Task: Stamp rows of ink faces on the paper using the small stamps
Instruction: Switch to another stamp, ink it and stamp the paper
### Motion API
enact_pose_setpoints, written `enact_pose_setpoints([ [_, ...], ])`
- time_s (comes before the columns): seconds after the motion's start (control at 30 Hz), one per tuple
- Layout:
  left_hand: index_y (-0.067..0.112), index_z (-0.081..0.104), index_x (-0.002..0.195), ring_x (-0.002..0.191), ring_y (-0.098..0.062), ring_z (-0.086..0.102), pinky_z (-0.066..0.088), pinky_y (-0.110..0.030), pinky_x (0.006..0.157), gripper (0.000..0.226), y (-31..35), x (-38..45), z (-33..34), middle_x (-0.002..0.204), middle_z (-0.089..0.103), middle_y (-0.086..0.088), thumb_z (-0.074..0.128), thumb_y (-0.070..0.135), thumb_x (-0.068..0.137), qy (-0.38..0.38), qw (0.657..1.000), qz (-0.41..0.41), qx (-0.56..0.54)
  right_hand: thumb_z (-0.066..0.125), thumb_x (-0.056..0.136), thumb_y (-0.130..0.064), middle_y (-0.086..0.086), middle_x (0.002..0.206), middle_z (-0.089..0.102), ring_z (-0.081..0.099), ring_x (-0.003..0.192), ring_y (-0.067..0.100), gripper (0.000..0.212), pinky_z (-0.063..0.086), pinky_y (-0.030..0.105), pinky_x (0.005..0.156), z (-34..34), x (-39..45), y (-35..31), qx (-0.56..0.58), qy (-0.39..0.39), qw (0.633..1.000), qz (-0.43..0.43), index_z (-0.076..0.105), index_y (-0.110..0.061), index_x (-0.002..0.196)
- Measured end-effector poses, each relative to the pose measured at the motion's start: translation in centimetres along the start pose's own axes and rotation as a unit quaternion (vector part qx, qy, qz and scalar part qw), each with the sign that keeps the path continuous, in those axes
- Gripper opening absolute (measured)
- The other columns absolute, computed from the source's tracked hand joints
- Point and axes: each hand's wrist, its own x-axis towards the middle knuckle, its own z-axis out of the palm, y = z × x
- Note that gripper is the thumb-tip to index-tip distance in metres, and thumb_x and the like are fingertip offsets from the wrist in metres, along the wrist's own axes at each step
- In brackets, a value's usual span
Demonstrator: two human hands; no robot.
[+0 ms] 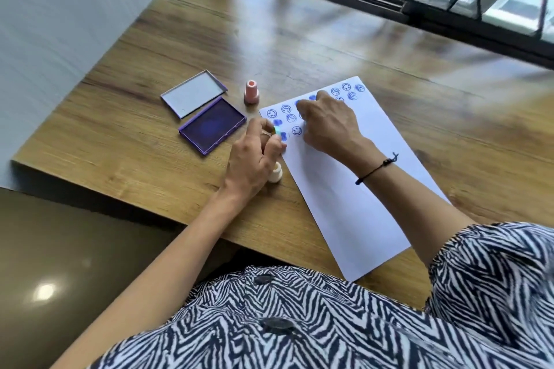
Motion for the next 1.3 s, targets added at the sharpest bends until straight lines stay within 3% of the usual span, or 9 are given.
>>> enact_pose_setpoints([
  [0.1,-0.002,0.053,0.103,0.081,-0.004,0.057,0.037,-0.005,0.069,0.036,0.2,0.1,-0.1,0.081,0.068,0.003,0.040,0.027,0.086,0.000,1.000,-0.016,-0.019,0.046,0.077,-0.004,0.017,0.099,0.056,0.056,0.087,0.037,0.015,0.039,0.033,0.065,-0.2,0.2,0.4,0.048,-0.007,0.998,0.026,0.058,-0.010,0.086],
  [0.17,-0.007,0.055,0.102,0.081,-0.002,0.055,0.033,0.001,0.069,0.043,0.4,0.2,-0.3,0.083,0.061,0.009,0.038,0.029,0.086,-0.011,0.999,-0.031,-0.029,0.049,0.075,-0.003,0.012,0.087,0.062,0.059,0.081,0.035,0.017,0.048,0.035,0.066,-0.9,0.4,1.4,0.149,-0.002,0.985,0.081,0.062,-0.011,0.083],
  [0.3,0.005,0.043,0.110,0.079,-0.013,0.063,0.046,-0.022,0.079,0.023,0.4,0.2,-1.1,0.089,0.072,-0.014,0.038,0.022,0.095,-0.044,0.988,-0.074,-0.127,0.061,0.068,0.004,0.010,0.057,0.053,0.047,0.038,0.017,0.018,0.047,0.024,0.039,-3.6,0.3,3.1,0.445,0.026,0.872,0.203,0.059,-0.013,0.064],
  [0.43,0.013,0.046,0.103,0.068,-0.003,0.060,0.047,-0.013,0.069,0.013,0.5,0.3,-1.4,0.087,0.070,-0.004,0.040,0.021,0.094,-0.031,0.972,-0.098,-0.211,0.062,0.072,0.004,0.009,0.060,0.055,0.046,0.041,0.012,0.016,0.048,0.020,0.040,-4.7,-0.9,3.5,0.558,-0.011,0.800,0.217,0.062,-0.011,0.070],
  [0.63,0.017,0.055,0.085,0.063,-0.009,0.045,0.041,-0.017,0.061,0.011,1.9,0.8,-1.4,0.075,0.056,0.001,0.047,0.012,0.090,0.004,0.905,-0.166,-0.392,0.056,0.083,0.001,0.006,0.066,0.061,0.050,0.048,0.011,0.021,0.051,0.023,0.049,-3.8,-3.2,1.7,0.682,-0.075,0.711,0.154,0.065,-0.014,0.072],
  [0.73,0.016,0.057,0.084,0.062,-0.007,0.047,0.042,-0.015,0.060,0.012,2.6,0.7,-1.3,0.075,0.055,0.000,0.048,0.009,0.089,-0.012,0.890,-0.173,-0.422,0.056,0.082,0.005,0.006,0.069,0.061,0.054,0.048,0.009,0.023,0.053,0.024,0.051,-4.0,-3.7,0.1,0.690,-0.072,0.712,0.106,0.066,-0.014,0.074],
  [1.03,0.010,0.062,0.084,0.059,-0.006,0.055,0.049,-0.016,0.064,0.012,3.6,0.5,-1.9,0.068,0.064,0.005,0.053,0.003,0.087,-0.014,0.879,-0.167,-0.447,0.060,0.080,0.007,0.006,0.069,0.059,0.060,0.049,0.003,0.019,0.054,0.017,0.053,-4.6,-4.4,-2.4,0.616,0.010,0.784,0.072,0.063,-0.012,0.079],
  [1.17,0.009,0.062,0.084,0.060,-0.007,0.055,0.049,-0.015,0.061,0.008,3.6,0.4,-2.4,0.074,0.061,-0.002,0.055,0.004,0.086,-0.015,0.887,-0.165,-0.432,0.061,0.081,0.005,0.007,0.069,0.061,0.059,0.050,0.005,0.016,0.053,0.018,0.053,-4.6,-4.5,-2.9,0.592,0.025,0.803,0.061,0.063,-0.011,0.081],
  [1.3,0.010,0.061,0.080,0.056,-0.004,0.055,0.047,-0.017,0.057,0.008,3.6,0.7,-2.7,0.063,0.064,0.005,0.056,0.007,0.086,-0.011,0.900,-0.169,-0.402,0.060,0.081,0.004,0.008,0.066,0.061,0.060,0.051,0.006,0.010,0.055,0.021,0.054,-4.3,-4.6,-3.4,0.582,0.047,0.810,0.056,0.061,-0.004,0.086],
])
